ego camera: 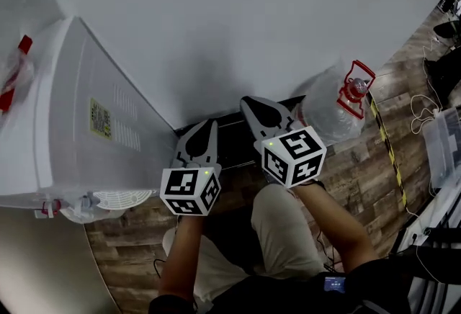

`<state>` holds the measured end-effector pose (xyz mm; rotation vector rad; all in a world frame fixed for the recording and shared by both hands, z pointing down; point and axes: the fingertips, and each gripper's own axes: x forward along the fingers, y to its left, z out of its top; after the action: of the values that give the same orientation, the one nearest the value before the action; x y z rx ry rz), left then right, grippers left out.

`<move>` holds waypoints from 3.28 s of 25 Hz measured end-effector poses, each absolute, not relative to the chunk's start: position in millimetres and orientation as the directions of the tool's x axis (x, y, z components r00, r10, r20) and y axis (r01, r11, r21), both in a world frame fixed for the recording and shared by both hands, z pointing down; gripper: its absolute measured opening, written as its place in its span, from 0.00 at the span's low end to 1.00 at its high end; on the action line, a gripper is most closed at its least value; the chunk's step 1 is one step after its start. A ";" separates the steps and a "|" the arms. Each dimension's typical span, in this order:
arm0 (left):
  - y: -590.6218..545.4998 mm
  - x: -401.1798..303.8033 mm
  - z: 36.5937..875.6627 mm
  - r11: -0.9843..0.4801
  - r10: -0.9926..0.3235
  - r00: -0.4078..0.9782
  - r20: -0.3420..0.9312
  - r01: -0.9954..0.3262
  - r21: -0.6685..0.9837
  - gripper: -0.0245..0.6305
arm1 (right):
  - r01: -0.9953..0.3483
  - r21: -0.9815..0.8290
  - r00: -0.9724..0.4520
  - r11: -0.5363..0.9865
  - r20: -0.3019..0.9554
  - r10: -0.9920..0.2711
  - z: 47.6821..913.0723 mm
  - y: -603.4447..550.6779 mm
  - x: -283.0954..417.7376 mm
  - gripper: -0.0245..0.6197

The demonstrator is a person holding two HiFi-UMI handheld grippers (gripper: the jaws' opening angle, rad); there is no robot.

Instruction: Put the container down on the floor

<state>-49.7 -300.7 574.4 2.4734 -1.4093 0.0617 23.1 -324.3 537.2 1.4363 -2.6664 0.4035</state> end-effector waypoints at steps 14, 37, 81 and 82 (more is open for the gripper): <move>-304.7 -52.7 354.3 -0.438 -0.854 0.476 0.212 -0.876 0.201 0.06 | -0.796 -0.204 -0.604 0.570 0.204 -0.771 331.2 -330.3 20.0 0.09; -221.0 -97.8 85.6 -0.440 -0.859 0.471 0.202 -0.880 0.180 0.06 | -0.772 -0.206 -0.635 0.601 0.204 -0.745 71.6 -240.3 -21.3 0.09; -15.9 -145.7 -30.5 -0.572 -0.817 0.576 -0.006 -0.811 0.121 0.06 | -0.842 -0.066 -0.538 0.535 0.058 -0.841 -40.0 -32.2 -63.8 0.09; -15.5 -142.4 -31.0 -0.570 -0.819 0.574 -0.005 -0.812 0.124 0.06 | -0.842 -0.062 -0.539 0.536 0.058 -0.840 -40.3 -31.6 -60.5 0.09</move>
<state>-142.4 -15.5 -31.0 2.6905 -1.3993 -0.0934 -60.5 -31.6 -40.3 1.4979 -2.7348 0.1276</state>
